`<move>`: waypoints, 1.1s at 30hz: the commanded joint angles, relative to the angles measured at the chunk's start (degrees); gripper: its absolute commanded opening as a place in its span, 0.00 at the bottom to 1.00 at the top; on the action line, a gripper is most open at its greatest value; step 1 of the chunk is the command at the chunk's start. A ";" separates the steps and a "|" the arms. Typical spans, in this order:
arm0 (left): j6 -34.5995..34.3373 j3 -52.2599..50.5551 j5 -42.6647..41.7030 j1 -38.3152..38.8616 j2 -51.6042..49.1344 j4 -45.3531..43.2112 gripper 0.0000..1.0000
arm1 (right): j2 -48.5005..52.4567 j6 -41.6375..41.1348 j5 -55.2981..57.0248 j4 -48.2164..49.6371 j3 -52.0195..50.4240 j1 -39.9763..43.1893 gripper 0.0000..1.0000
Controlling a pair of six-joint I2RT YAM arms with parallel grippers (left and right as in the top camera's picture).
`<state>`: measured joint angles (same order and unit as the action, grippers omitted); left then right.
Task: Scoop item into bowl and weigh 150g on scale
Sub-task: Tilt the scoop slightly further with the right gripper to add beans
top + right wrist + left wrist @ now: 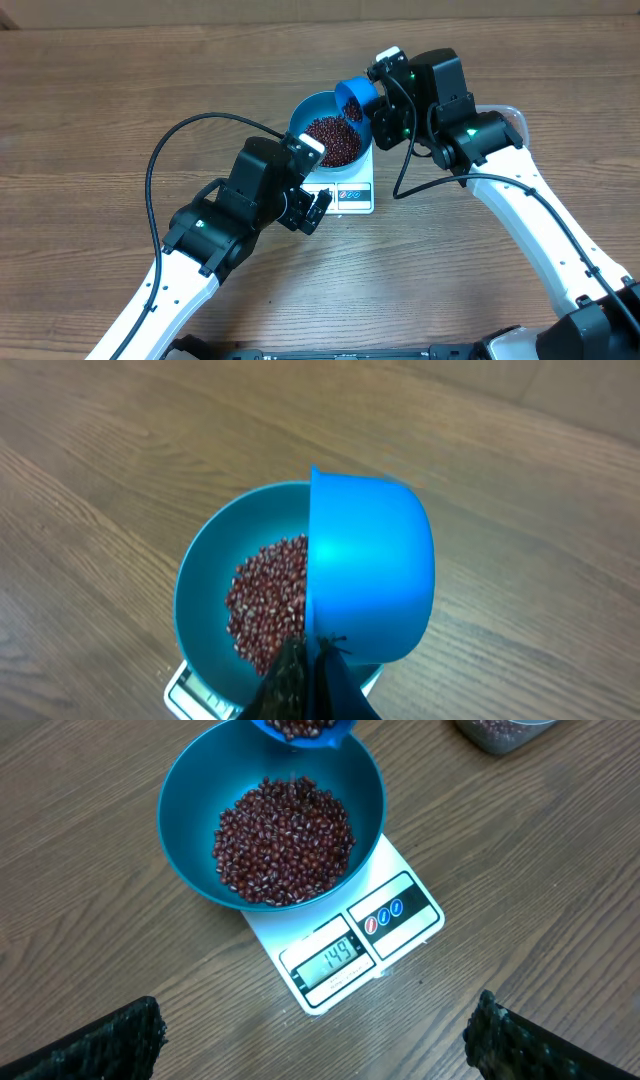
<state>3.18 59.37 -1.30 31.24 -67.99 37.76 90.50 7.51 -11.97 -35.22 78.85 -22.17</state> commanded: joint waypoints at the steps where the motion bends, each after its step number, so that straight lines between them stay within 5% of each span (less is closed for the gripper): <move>1: 0.50 0.13 0.00 -0.11 0.76 -0.09 0.99 | 0.09 0.04 0.00 -0.22 0.98 -0.37 0.04; 33: 0.50 0.13 0.00 -0.11 0.76 -0.09 1.00 | 0.09 -0.02 0.31 0.39 0.98 -0.31 0.04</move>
<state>3.18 59.37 -1.30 31.24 -67.99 37.76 90.50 7.51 -11.62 -35.24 78.85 -22.17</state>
